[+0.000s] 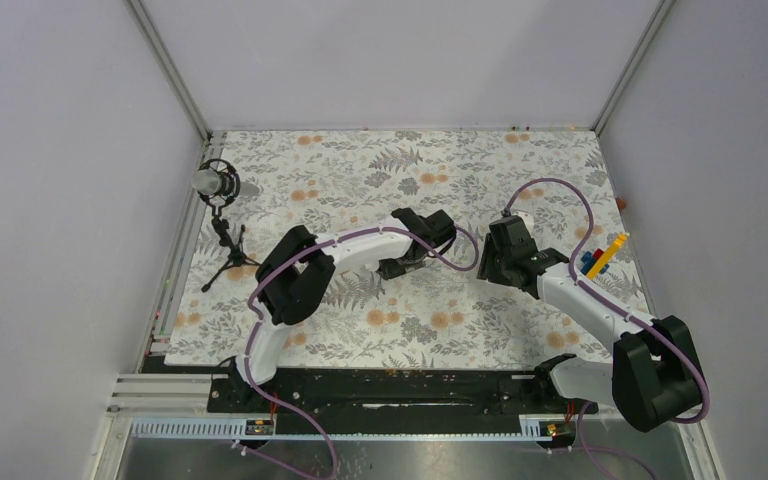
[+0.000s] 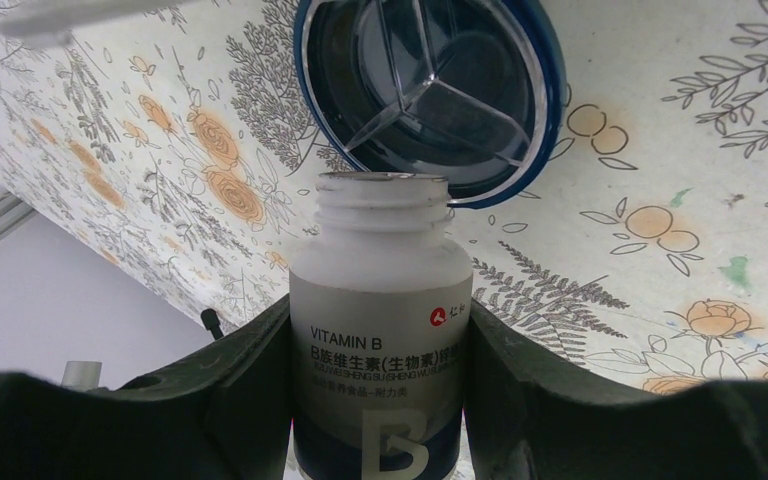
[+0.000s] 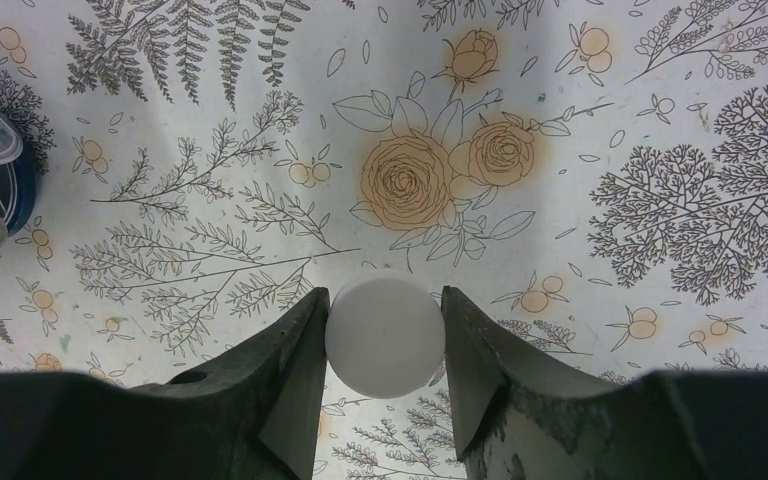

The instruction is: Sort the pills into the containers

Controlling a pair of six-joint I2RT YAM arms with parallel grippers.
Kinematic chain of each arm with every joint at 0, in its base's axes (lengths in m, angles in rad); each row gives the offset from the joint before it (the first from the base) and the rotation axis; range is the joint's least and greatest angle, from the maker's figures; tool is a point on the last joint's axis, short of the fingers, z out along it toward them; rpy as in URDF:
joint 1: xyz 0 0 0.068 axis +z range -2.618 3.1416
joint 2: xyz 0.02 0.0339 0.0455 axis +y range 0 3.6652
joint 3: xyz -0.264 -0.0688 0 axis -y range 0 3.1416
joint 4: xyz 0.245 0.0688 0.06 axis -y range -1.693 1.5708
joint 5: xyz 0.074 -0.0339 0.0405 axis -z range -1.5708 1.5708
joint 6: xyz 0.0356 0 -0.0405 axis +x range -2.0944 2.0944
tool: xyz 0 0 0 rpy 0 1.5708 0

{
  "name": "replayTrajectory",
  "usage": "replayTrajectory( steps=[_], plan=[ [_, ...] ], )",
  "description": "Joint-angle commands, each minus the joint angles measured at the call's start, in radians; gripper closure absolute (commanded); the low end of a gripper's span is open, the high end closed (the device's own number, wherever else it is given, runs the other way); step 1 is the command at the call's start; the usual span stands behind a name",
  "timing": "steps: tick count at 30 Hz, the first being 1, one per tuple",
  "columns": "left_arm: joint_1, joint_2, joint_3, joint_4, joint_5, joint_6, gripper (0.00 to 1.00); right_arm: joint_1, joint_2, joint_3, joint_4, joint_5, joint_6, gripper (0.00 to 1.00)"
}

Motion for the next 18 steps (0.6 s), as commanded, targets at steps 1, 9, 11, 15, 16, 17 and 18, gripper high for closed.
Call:
replayTrajectory(
  steps=[1,9,11,15,16,17,18],
  plan=[
    [-0.011,0.003,0.049,-0.011,-0.067,0.015,1.0,-0.01,-0.003,-0.006,0.026,0.009,-0.003,0.74],
    [-0.024,0.029,0.058,-0.038,-0.094,0.015,1.0,-0.012,-0.004,-0.01,0.027,0.008,-0.003,0.74],
    [-0.026,0.03,0.062,-0.038,-0.094,0.017,1.0,-0.012,-0.005,-0.01,0.026,0.009,-0.002,0.74],
    [-0.032,0.042,0.069,-0.04,-0.104,0.017,1.0,-0.013,-0.005,-0.012,0.026,0.008,-0.002,0.74],
    [-0.031,0.045,0.072,-0.042,-0.106,0.016,1.0,-0.013,-0.005,-0.012,0.028,0.008,-0.003,0.74],
    [-0.032,0.047,0.072,-0.044,-0.108,0.016,1.0,-0.014,-0.005,-0.013,0.028,0.008,-0.003,0.74],
    [-0.032,0.048,0.072,-0.045,-0.113,0.014,1.0,-0.013,-0.005,-0.015,0.029,0.008,-0.003,0.74]
  ],
)
